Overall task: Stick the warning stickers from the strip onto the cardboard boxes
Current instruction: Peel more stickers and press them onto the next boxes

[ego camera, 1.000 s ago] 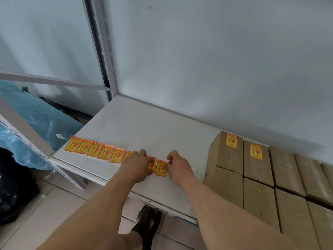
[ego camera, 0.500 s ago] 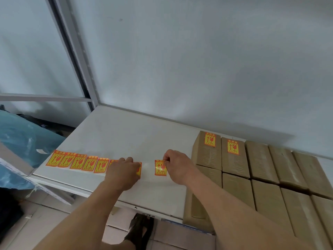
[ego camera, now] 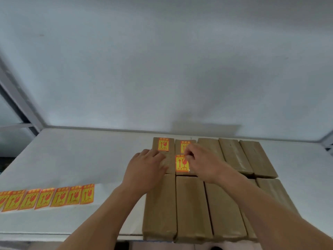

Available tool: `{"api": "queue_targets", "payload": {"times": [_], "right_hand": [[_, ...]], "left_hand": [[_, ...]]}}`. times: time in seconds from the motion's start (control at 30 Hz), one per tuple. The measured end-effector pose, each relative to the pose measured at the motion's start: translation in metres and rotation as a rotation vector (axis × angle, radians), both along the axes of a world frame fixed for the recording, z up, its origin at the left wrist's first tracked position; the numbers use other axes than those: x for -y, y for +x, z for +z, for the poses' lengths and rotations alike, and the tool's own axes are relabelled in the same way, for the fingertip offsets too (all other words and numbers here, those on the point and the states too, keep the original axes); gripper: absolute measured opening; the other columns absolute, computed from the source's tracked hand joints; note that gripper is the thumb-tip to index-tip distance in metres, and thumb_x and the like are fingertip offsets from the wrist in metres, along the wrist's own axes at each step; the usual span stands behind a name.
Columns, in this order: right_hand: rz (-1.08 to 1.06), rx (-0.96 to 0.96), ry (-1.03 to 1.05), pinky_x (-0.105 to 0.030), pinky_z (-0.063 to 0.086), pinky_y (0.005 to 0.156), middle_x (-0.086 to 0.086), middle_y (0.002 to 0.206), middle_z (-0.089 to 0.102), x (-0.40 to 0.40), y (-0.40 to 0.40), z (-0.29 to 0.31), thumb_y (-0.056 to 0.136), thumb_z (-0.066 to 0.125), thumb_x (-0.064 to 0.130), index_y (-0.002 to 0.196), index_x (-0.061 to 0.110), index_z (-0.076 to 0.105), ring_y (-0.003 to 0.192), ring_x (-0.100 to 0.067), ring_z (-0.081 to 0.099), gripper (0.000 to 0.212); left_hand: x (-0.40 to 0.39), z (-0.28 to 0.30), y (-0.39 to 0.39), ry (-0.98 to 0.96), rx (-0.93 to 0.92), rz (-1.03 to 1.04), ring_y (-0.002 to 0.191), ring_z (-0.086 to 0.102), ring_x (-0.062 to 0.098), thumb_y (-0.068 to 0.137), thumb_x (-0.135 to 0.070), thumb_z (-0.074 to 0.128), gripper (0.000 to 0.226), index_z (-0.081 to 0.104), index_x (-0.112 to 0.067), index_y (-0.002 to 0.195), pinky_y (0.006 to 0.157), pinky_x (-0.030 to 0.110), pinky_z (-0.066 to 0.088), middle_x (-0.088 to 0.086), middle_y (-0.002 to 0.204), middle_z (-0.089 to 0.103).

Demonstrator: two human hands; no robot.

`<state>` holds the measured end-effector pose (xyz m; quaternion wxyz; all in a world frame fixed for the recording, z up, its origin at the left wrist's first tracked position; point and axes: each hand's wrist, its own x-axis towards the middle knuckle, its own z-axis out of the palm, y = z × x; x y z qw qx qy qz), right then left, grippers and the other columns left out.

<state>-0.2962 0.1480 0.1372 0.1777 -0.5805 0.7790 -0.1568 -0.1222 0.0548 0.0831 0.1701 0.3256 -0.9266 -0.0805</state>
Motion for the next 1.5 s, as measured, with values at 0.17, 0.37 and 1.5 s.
{"api": "queue_targets", "payload": {"times": [0.17,0.37,1.5], "right_hand": [[-0.11,-0.015,-0.003,-0.029,0.047,0.069,0.015,0.086,0.057,-0.019,-0.056,0.0,0.099,0.043,0.025,0.09,0.027,0.054,0.079,-0.007,0.055,0.014],[-0.179,0.057,-0.038,-0.027,0.051,0.075,0.009,0.094,0.062,-0.024,-0.101,-0.003,0.096,0.051,0.023,0.096,0.022,0.056,0.087,-0.008,0.058,0.005],[-0.152,0.212,0.043,-0.027,0.043,0.077,0.001,0.102,0.058,0.028,-0.152,-0.03,0.1,0.048,0.025,0.104,0.019,0.055,0.095,-0.016,0.054,0.01]], "left_hand": [[-0.024,0.002,-0.056,0.003,0.023,-0.119,0.119,0.049,0.014,0.097,-0.046,0.04,0.036,0.055,-0.03,0.126,0.101,0.033,0.036,-0.009,0.126,0.056],[-0.043,0.0,-0.095,0.005,0.071,-0.163,0.12,0.046,0.012,0.098,-0.047,0.037,0.037,0.053,-0.031,0.126,0.101,0.031,0.034,-0.01,0.127,0.055],[-0.031,-0.018,-0.131,0.036,0.263,-0.243,0.132,0.031,0.015,0.094,-0.063,0.027,0.052,0.047,-0.035,0.133,0.111,0.038,0.025,-0.01,0.139,0.043]]}}
